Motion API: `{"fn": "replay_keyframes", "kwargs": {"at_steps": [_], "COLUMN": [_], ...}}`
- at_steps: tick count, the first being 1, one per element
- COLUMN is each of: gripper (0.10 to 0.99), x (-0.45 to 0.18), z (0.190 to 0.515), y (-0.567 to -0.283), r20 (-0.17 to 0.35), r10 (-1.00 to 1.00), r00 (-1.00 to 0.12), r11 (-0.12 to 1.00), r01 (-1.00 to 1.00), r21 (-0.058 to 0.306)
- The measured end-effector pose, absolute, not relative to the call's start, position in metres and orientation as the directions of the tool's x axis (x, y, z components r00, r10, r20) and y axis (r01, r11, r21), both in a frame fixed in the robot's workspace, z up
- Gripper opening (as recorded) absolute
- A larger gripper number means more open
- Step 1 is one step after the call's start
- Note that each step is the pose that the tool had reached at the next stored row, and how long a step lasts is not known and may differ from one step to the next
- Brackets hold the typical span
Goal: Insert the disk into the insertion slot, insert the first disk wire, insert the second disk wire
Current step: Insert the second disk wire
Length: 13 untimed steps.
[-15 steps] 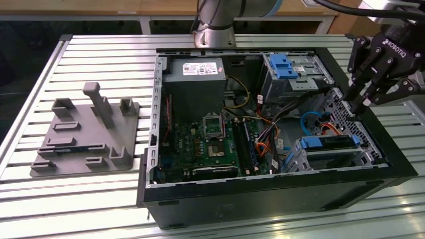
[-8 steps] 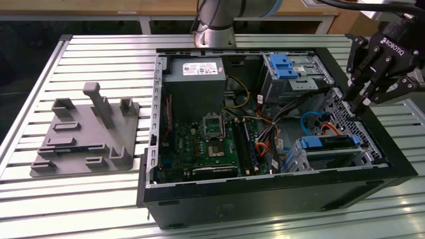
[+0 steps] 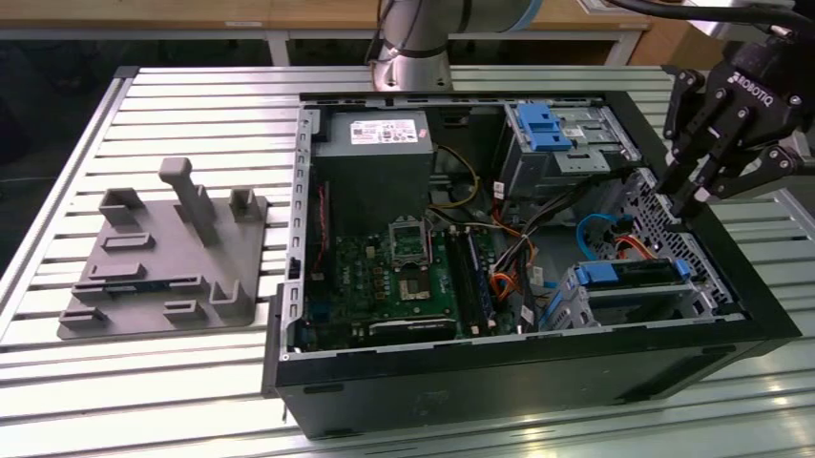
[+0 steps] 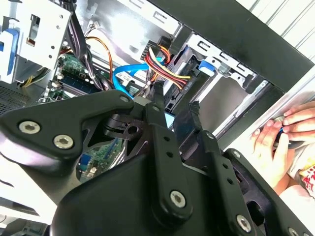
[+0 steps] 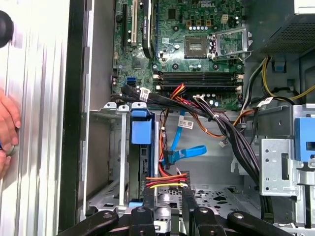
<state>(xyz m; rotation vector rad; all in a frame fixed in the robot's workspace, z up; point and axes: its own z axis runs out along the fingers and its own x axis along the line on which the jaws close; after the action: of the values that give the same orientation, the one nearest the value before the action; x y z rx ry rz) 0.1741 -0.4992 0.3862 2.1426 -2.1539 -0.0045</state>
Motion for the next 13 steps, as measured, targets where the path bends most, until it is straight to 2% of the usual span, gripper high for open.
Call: {"fn": "replay_keyframes", "kwargs": {"at_steps": [13], "gripper": [0.357], "x": [0.164], "z": [0.383], "y": [-0.483], "r20": [0.121], "r10": [-0.992], "r00": [0.037], "r11": [-0.028], "r01": [-0.997], "r21": [0.072]}}
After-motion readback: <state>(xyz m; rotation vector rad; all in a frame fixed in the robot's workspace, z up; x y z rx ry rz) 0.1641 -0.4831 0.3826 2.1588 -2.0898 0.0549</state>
